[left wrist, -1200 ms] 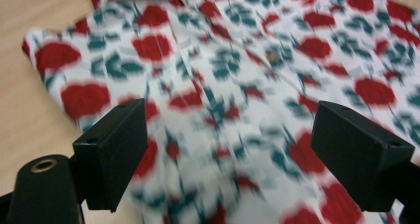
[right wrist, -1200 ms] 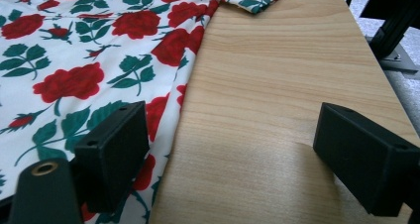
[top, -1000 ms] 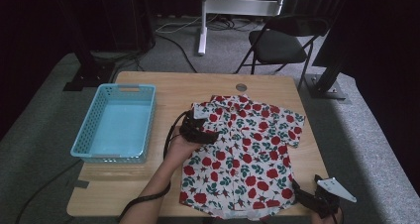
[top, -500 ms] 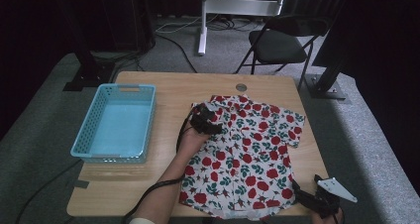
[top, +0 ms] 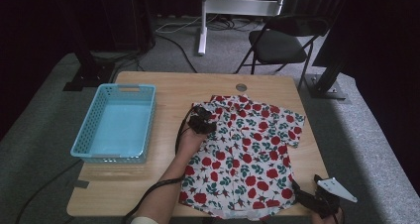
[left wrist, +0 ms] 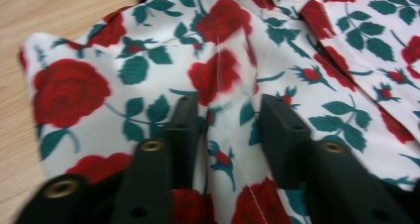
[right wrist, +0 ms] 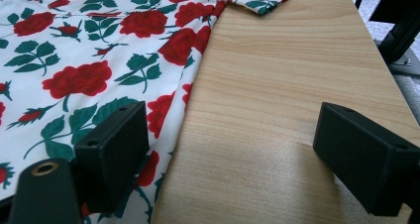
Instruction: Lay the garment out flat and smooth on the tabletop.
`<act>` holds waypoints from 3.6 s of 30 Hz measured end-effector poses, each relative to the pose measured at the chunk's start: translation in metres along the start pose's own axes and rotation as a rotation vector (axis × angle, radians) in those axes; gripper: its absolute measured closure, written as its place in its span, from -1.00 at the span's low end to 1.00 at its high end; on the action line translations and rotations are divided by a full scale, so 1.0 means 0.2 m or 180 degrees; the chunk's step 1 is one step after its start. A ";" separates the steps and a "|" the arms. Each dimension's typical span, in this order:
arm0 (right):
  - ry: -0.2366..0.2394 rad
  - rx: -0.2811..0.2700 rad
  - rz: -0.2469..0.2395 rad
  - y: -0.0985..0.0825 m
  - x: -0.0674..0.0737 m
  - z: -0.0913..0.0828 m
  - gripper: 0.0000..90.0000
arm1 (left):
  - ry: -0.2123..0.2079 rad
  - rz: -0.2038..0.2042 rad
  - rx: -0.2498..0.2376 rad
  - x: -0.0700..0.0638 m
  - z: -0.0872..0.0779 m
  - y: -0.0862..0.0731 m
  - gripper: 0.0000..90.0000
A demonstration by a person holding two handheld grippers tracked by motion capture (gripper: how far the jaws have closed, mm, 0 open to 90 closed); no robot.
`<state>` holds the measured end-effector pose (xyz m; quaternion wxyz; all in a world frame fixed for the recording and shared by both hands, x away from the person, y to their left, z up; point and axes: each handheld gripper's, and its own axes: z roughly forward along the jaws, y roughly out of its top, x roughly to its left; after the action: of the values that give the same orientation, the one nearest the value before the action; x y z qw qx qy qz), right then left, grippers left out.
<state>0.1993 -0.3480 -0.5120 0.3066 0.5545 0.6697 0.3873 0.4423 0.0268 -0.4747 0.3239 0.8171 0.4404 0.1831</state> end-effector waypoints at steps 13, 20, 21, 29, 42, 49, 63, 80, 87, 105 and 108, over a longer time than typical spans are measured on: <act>-0.0015 -0.0001 0.0008 0.00 0.00 0.01 -0.70 | 0.0024 -0.0172 -0.0122 0.11 -0.10 0.01 0.93; -0.0018 0.0003 0.0008 0.00 0.00 0.01 -0.70 | 0.0328 -0.0307 -0.0219 0.22 -0.29 0.01 0.92; -0.0018 0.0003 0.0009 0.00 0.00 0.01 -0.70 | 0.0408 -0.0317 -0.0221 0.24 -0.32 0.01 0.90; -0.0033 0.0004 0.0022 0.01 0.00 0.01 -0.70 | 0.0967 -0.0536 -0.0158 0.33 -0.51 -0.05 0.31; -0.0056 -0.0001 0.0037 0.00 0.01 0.01 -0.70 | 0.0493 -0.0952 -0.0297 0.35 -0.63 -0.20 -0.33; -0.0069 -0.0012 0.0044 0.00 0.01 0.01 -0.70 | 0.0447 -0.0935 -0.0376 0.27 -0.64 -0.29 -0.45; -0.0072 -0.0023 0.0035 0.00 0.01 0.01 -0.70 | 0.0358 -0.0662 -0.0648 0.11 -0.76 -0.37 -0.65; -0.0069 -0.0032 0.0028 0.00 0.01 0.01 -0.70 | 0.0318 -0.0584 -0.0813 -0.02 -0.85 -0.63 -0.74; -0.0067 -0.0031 0.0030 0.00 0.01 0.01 -0.70 | 0.0216 -0.0674 -0.0854 -0.02 -0.85 -0.75 -0.74; -0.0067 -0.0035 0.0033 0.00 0.01 0.01 -0.70 | 0.0585 -0.0572 -0.1161 -0.10 -0.93 -1.05 -0.74; -0.0070 -0.0038 0.0032 0.00 0.01 0.01 -0.70 | 0.0672 -0.0482 -0.0991 -0.12 -0.90 -1.11 -0.74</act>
<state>0.2003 -0.3461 -0.5133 0.3153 0.5602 0.6612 0.3868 0.1907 0.1619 -0.4991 0.4112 0.6980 0.4985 0.3087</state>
